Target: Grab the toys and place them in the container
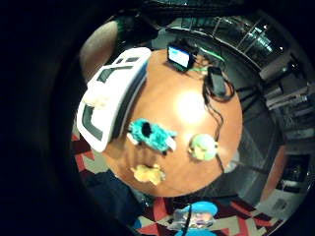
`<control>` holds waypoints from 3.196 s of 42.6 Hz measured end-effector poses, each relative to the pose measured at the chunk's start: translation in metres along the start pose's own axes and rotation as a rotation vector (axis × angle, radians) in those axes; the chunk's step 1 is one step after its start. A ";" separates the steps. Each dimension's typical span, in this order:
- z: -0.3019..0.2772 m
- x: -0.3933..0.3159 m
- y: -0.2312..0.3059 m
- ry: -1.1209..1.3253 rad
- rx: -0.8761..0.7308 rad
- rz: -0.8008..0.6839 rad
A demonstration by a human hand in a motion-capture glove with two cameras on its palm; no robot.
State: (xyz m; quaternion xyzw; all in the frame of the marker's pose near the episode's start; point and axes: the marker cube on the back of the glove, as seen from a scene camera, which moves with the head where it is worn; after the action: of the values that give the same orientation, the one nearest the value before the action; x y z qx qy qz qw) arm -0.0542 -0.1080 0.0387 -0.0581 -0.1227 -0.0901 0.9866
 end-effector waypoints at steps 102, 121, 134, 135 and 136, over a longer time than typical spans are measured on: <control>0.005 0.079 0.040 0.109 -0.166 0.288; 0.088 0.172 0.055 0.577 -0.562 0.377; 0.098 0.172 0.045 0.447 -0.306 0.263; 0.099 0.171 0.045 0.429 -0.297 0.265; 0.099 0.170 0.046 0.409 -0.290 0.267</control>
State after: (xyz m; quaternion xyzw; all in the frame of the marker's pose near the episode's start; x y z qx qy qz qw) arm 0.0939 -0.0774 0.1726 -0.1947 0.1018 0.0140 0.9755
